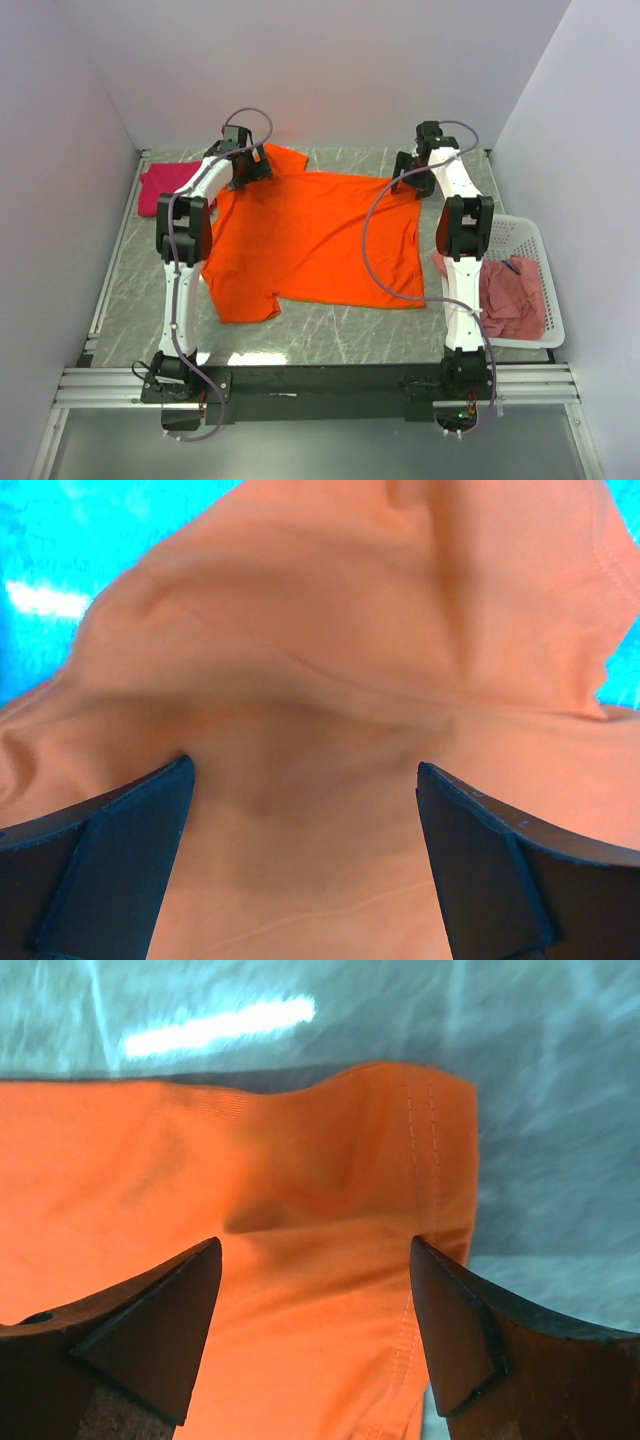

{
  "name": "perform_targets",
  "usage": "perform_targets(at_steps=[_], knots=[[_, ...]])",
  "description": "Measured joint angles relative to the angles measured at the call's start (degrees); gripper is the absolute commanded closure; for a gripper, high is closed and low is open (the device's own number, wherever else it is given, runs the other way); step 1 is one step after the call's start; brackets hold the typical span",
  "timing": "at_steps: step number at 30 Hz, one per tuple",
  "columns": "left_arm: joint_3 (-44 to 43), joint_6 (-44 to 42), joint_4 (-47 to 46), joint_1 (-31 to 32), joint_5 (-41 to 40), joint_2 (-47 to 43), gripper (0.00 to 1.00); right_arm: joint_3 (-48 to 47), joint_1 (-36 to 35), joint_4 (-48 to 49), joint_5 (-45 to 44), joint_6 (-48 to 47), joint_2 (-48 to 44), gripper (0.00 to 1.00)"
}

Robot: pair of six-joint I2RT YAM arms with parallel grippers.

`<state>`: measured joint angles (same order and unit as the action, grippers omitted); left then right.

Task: Fold and stack the t-shirts
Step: Flatten the tshirt out

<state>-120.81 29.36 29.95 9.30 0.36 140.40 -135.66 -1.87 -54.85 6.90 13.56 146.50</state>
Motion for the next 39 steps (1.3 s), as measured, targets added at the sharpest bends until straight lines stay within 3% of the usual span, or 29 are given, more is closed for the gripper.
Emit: perform_targets(at_steps=[10,16,20,24,29,34,39], knots=[[-2.1,0.0,-2.4,-0.1,2.7,1.7,0.01,-4.0,1.4,1.5,0.0,-1.6,2.4,0.14],[-9.6,-0.3,-1.2,-0.2,4.3,5.5,0.01,-5.2,2.6,4.8,0.1,-2.4,2.5,0.11],[-7.8,-0.8,-1.5,-0.2,4.3,3.0,0.01,-3.4,2.9,7.4,0.2,-2.5,-0.2,0.11],[2.2,-1.1,-0.5,-0.2,2.8,-8.1,0.01,2.9,2.5,9.2,0.1,-2.1,-10.9,0.09],[18.2,2.1,-0.3,0.8,-1.8,-29.9,0.01,18.7,-1.7,15.0,-2.6,0.2,-32.7,0.07],[42.1,10.9,-1.3,3.8,-6.5,-53.2,0.01,39.8,-12.2,21.5,-8.5,5.3,-53.2,0.07],[62.6,21.3,3.0,9.1,-9.3,-65.4,0.02,63.8,-19.3,26.0,-10.7,13.0,-65.5,0.07]])
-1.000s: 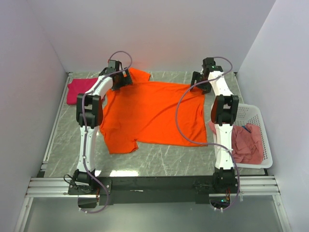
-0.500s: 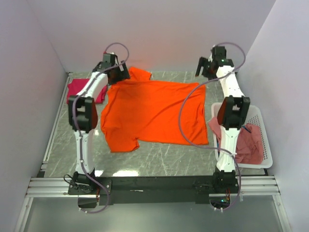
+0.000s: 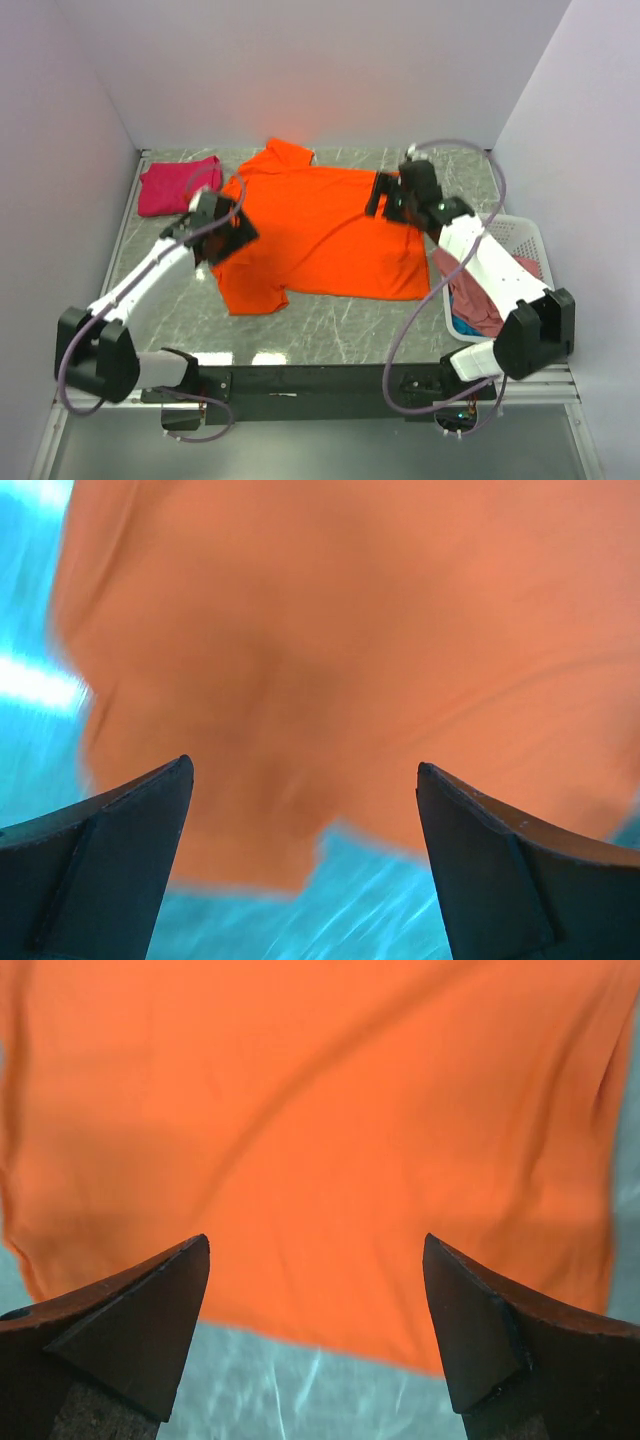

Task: Fold and stack the t-shirts
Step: Flatten the tshirt out

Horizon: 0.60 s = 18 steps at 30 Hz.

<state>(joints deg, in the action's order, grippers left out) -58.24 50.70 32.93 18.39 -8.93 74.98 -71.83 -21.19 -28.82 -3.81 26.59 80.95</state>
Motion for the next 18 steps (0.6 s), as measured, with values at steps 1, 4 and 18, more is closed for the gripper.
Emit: perform_targets(at_steps=[1,4,18], knots=[[4.4,2.1,1.1,0.7,0.1,-2.3,0.04,3.8,-0.8,0.3,-0.1,1.4,-1.5,0.07],[15.7,6.8,4.0,1.1,0.7,-9.4,0.09,12.6,-3.2,0.9,-0.3,4.6,-5.0,0.07],[28.1,13.5,4.2,1.2,3.1,-17.6,0.49,32.1,-6.1,-0.4,-2.4,13.1,-21.2,0.08]])
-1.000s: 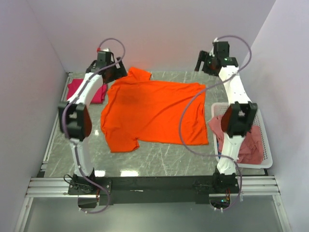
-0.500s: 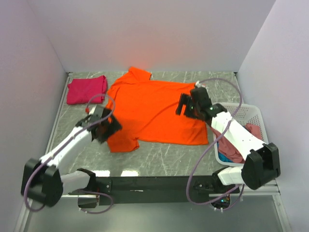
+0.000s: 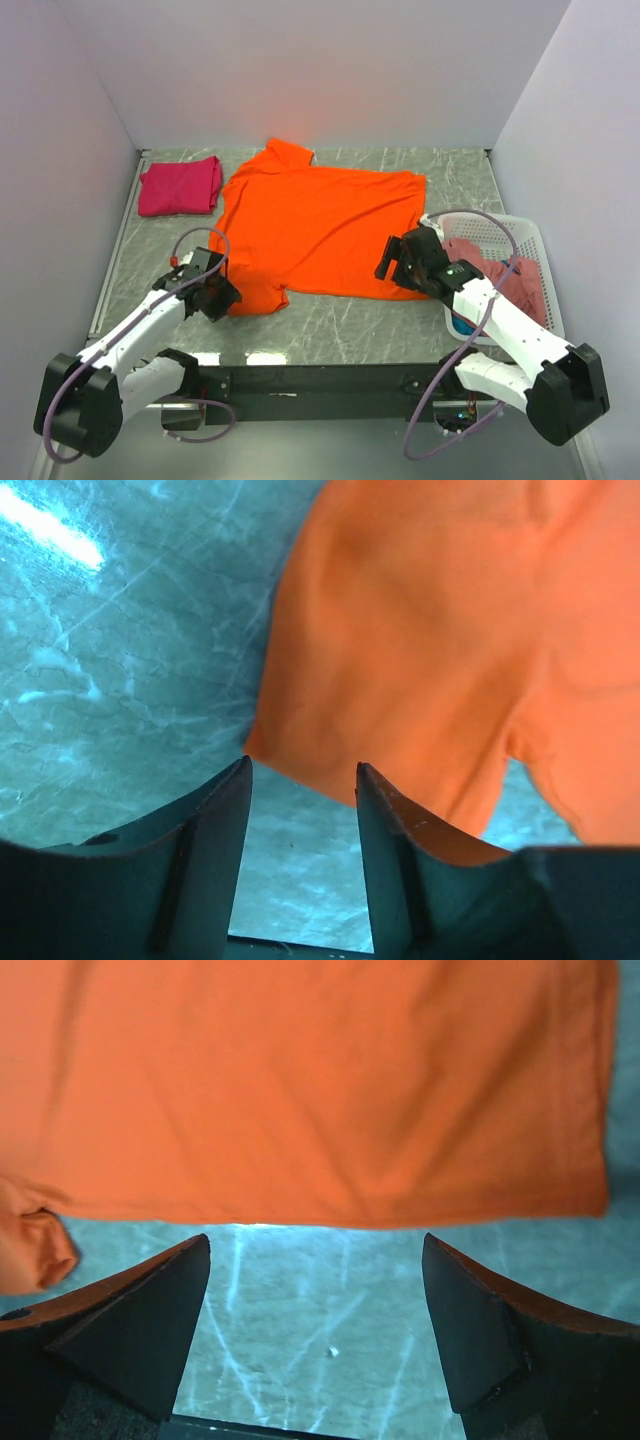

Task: Fold and stack the t-shirts
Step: Flatten the tshirt out

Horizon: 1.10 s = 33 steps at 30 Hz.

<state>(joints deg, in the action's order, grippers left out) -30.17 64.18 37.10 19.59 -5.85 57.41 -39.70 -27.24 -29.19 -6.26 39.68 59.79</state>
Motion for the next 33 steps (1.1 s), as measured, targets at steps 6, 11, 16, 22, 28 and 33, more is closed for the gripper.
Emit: perform_targets(at_steps=[6,11,16,22,28,33], knots=[[0.1,0.0,-0.3,0.0,-0.3,4.9,0.65,1.9,0.0,-3.2,-2.6,2.3,-3.3,0.08],[0.1,0.1,0.5,0.0,-1.2,6.9,0.99,3.2,0.0,-4.6,-3.9,4.0,-3.9,0.08],[-0.1,0.5,1.1,0.0,-1.6,7.5,0.99,4.0,0.0,-6.2,-4.7,5.4,-4.0,0.08],[-0.7,2.2,5.9,0.0,-2.8,5.6,0.99,6.1,0.0,-6.1,-5.4,8.7,-4.2,0.09],[-1.7,4.2,9.3,0.0,-3.7,3.7,0.99,8.5,-0.1,-5.9,-7.7,12.3,-3.9,0.1],[-2.4,5.5,11.1,0.0,-4.7,3.6,0.99,8.6,1.2,-5.6,-10.5,14.5,-1.8,0.1]])
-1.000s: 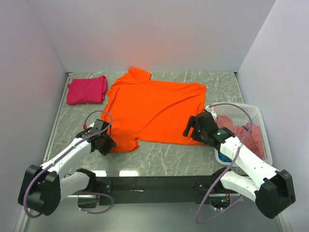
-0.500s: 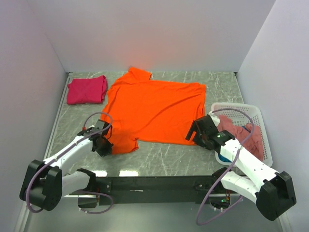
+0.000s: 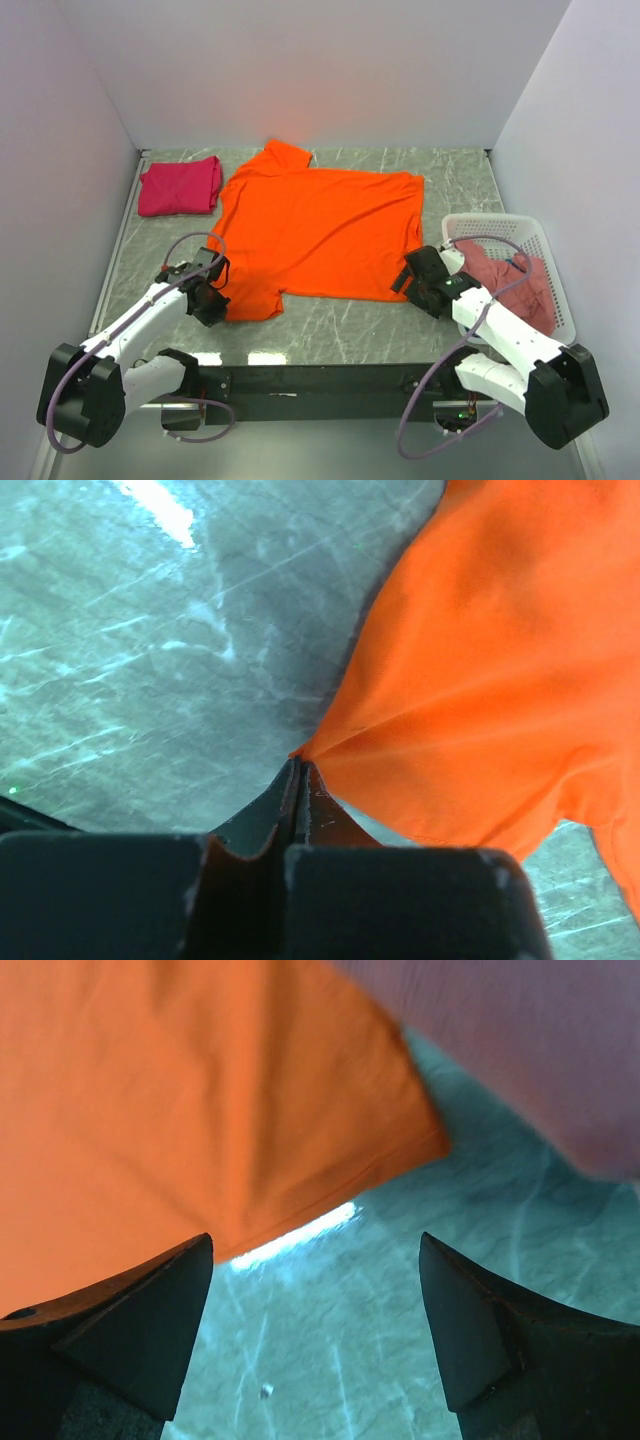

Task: Fold and stack the t-shirts
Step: Flatten the tshirt out

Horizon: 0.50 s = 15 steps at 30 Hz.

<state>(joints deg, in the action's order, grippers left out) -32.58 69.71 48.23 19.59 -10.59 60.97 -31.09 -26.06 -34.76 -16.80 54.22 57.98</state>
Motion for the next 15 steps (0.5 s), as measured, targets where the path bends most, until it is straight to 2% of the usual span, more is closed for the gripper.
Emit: perform_targets(at_steps=[6,15], knots=[[-1.0,0.2,1.3,0.0,-0.6,0.0,0.99,0.1,3.4,1.5,-1.9,0.4,2.4,0.15],[-1.1,0.2,1.1,0.0,-0.2,-0.1,0.99,1.8,3.6,6.6,-2.6,1.1,6.5,0.2]])
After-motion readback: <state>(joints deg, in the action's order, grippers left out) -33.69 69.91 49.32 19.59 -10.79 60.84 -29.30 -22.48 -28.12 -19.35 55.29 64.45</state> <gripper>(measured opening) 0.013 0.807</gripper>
